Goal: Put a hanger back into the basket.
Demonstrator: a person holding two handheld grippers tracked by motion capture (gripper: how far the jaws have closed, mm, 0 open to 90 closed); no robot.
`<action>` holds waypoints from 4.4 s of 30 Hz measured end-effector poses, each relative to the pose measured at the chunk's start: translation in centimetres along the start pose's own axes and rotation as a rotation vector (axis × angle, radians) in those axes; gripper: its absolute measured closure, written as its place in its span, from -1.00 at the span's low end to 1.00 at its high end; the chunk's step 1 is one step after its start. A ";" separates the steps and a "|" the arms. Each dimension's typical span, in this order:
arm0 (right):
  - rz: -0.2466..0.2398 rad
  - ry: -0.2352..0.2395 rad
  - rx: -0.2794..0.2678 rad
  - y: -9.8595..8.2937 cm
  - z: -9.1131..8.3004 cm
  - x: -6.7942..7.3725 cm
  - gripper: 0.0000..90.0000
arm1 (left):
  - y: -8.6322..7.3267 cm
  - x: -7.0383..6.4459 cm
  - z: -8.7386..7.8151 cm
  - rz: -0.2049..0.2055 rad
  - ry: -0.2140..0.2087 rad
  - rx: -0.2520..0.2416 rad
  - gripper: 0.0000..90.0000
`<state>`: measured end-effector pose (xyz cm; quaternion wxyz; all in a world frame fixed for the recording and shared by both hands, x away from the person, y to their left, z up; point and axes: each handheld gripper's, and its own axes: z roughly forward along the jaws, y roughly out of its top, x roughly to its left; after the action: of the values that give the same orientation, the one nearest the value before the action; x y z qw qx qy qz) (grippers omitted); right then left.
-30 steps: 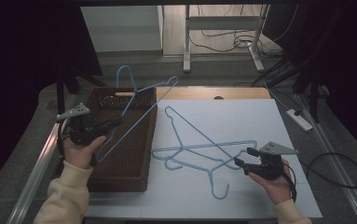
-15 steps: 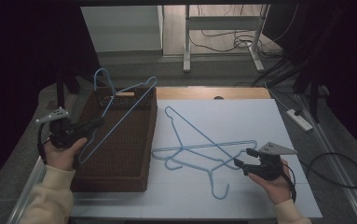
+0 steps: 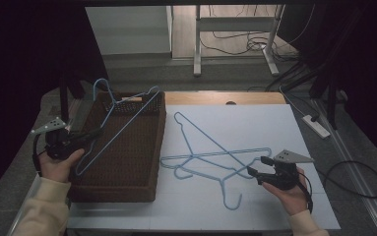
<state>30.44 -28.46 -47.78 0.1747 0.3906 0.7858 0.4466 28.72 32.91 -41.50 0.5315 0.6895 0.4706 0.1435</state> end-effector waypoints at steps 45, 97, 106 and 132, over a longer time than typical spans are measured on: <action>0.006 0.004 0.017 0.0 0.3 -0.1 -0.33 | -2.2 2.9 4.2 -0.036 0.247 0.434 0.91; -0.001 0.000 0.022 0.1 0.6 -0.2 -0.33 | -1.2 -6.4 2.6 0.084 -0.014 0.094 -0.34; -0.008 0.006 0.018 0.2 0.4 -0.3 -0.33 | -1.3 -7.6 4.2 0.106 -0.052 0.084 -0.34; -0.050 0.001 0.034 1.1 0.9 0.8 -0.33 | -1.8 -9.8 4.2 0.160 -0.062 0.081 -0.34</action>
<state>30.95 -27.03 -47.30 0.1788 0.3734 0.8031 0.4286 25.69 22.52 -41.69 0.5046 0.7498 0.4027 0.1449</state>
